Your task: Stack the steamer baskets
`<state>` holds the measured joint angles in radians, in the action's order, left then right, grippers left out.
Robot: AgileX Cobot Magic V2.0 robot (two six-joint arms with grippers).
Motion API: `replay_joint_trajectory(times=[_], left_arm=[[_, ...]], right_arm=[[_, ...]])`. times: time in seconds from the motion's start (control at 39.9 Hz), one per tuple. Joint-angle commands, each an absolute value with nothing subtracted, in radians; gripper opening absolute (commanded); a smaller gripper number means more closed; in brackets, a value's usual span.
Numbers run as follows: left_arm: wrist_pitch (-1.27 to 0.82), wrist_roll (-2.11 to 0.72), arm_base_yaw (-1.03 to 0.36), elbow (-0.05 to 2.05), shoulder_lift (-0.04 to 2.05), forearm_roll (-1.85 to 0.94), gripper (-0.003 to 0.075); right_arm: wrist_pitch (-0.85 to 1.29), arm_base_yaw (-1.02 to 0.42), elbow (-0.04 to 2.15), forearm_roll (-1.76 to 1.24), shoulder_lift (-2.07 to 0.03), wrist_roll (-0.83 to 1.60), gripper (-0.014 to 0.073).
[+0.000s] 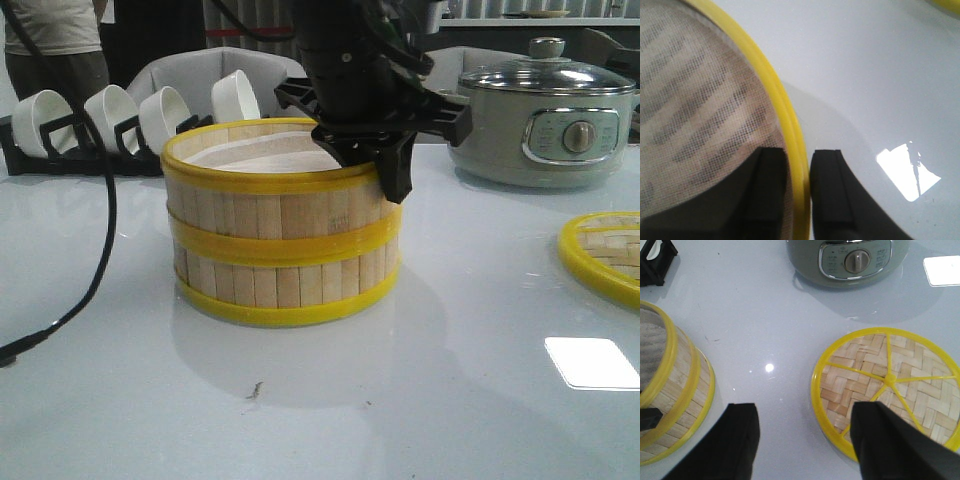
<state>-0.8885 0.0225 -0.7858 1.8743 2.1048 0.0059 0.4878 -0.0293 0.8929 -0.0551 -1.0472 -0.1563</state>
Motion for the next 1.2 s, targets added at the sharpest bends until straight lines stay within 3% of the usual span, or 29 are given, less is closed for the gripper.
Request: replay_joint_trajectory(times=[0.0,0.1,0.53,0.83,1.18], left_arm=[[-0.856,0.027,-0.791,1.943,2.037,0.02,0.0422],[-0.881,0.029,-0.791,1.991,2.037,0.029,0.0474],[-1.012,0.081,-0.751,2.113,1.945,0.153,0.0434],[-1.027,0.099,-0.57,2.082,1.69,0.153,0.0434],[-0.979,0.122,-0.271,1.808,1.305,0.158,0.0434]], right_arm=[[0.412,-0.031,0.931,-0.059,-1.034,-0.154,0.0503],[0.412,-0.031,0.931,-0.059,-1.034,-0.154,0.0503],[0.421,-0.031,0.931,-0.059,-1.034,-0.154,0.0503],[0.431,-0.031,0.931,-0.059,-1.034,-0.154,0.0503],[0.428,-0.031,0.931,-0.059,-1.034,-0.154,0.0503]])
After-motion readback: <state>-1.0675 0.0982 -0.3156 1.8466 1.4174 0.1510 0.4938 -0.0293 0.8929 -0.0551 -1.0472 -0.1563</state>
